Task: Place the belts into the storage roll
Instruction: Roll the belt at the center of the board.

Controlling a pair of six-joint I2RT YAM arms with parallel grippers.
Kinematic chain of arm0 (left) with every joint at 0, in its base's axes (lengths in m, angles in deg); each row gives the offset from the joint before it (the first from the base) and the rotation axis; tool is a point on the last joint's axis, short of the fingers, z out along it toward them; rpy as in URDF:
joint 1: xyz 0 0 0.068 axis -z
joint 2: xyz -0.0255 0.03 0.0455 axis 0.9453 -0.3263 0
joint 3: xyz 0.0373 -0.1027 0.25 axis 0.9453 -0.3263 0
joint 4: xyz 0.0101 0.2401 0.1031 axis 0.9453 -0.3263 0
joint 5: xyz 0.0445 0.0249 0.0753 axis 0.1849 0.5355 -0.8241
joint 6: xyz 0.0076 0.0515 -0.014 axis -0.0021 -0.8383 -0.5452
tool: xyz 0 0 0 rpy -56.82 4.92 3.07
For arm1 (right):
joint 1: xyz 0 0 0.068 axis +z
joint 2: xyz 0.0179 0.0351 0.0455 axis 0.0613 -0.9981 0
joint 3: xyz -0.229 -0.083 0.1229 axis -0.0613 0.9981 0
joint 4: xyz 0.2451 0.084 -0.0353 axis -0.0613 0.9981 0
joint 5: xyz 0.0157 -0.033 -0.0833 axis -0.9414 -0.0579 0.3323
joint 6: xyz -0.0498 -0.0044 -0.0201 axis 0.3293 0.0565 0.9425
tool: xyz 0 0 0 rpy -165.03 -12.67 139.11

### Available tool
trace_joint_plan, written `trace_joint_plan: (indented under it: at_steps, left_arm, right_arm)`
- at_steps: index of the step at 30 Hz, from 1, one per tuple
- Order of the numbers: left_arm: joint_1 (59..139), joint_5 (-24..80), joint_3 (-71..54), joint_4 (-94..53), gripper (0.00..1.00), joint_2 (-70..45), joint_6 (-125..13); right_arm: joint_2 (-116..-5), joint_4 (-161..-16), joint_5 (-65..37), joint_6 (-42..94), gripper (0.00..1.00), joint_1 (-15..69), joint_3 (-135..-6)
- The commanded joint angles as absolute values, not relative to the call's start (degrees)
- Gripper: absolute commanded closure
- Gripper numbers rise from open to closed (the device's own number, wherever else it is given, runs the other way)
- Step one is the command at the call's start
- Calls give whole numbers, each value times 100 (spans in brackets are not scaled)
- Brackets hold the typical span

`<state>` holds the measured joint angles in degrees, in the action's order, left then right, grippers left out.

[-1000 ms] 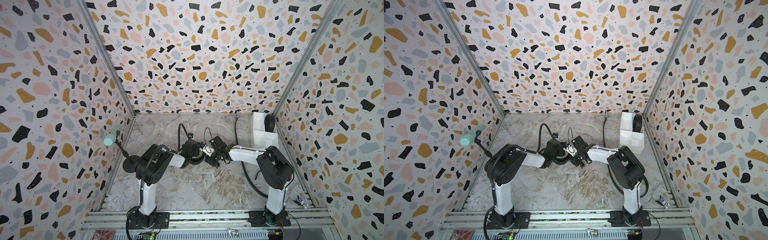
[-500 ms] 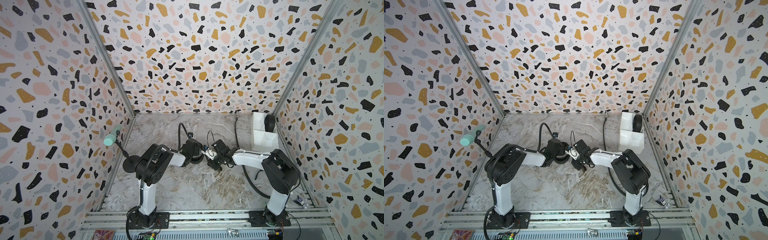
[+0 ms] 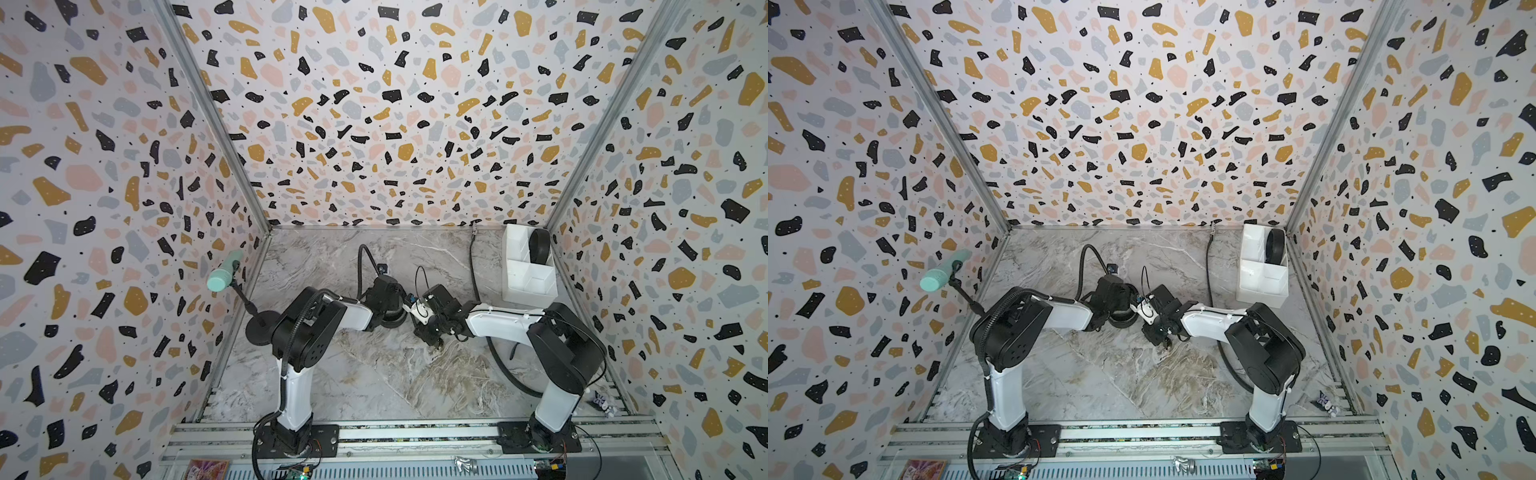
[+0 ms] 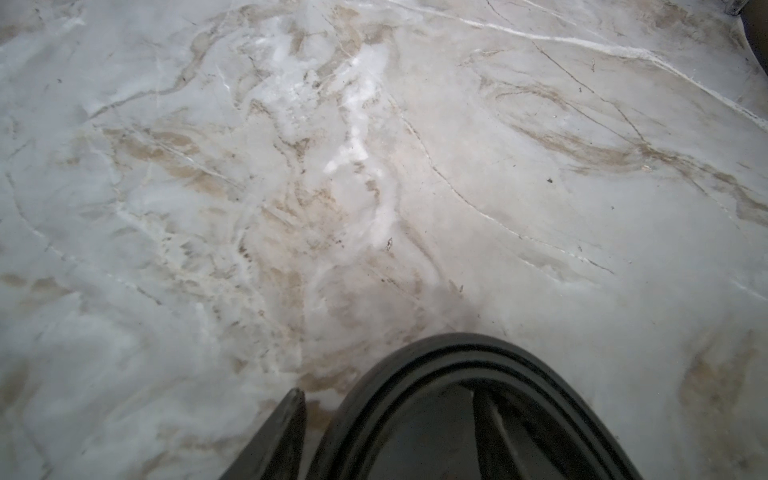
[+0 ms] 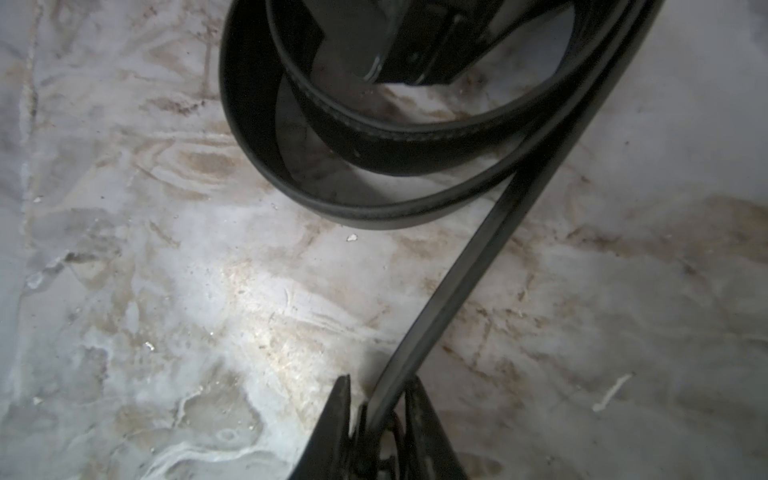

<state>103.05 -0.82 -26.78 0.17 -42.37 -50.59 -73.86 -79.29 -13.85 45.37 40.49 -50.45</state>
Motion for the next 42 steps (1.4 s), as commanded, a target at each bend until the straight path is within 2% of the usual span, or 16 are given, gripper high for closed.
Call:
trace_joint_plan:
  at_steps: [1,8,11,15,18,24,28,31,32,33,36,38,42]
  left_arm:
    - [10057,-697,-2542,-104,45,-4549,-4867]
    - [10218,-496,-3033,-327,59,-4249,-4942]
    - [10318,-569,-3339,-323,74,-4039,-4978]
    - [10450,-690,-3542,-323,100,-3901,-5041]
    - [10568,-764,-3565,-314,100,-3888,-5082]
    - [10637,-781,-3608,-219,100,-3883,-5041]
    - [10639,-757,-3600,-182,100,-3904,-4978]
    - [10642,-748,-3572,-174,100,-3933,-4872]
    - [10637,-756,-3552,-173,100,-3947,-4838]
    - [10637,-781,-3534,-173,100,-3964,-4794]
    - [10628,-892,-3406,-239,100,-4056,-4585]
    - [10621,-1018,-3254,-379,100,-4128,-4370]
    - [10620,-1298,-2766,-868,100,-4365,-3922]
  right_arm:
    - [-7365,-6134,-2064,4407,100,4333,-4754]
    - [-7676,-6000,-1846,4271,100,4053,-5149]
    - [-7803,-5866,-1689,4148,99,3868,-5338]
    - [-7818,-5898,-1671,4054,93,3713,-5491]
    - [-7869,-5891,-1673,4079,84,3603,-5677]
    - [-8150,-5772,-1509,4367,52,3537,-6265]
    - [-8583,-5703,-1368,4537,44,3535,-6868]
    - [-8894,-5700,-1267,4563,45,3524,-7300]
    - [-8955,-5701,-1220,4540,48,3519,-7396]
    - [-9021,-5696,-1183,4511,56,3517,-7490]
    - [-9041,-5710,-1092,4370,88,3490,-7551]
    - [-8943,-5753,-1075,4264,99,3467,-7430]
    - [-8616,-5780,-1096,4040,100,3418,-6955]
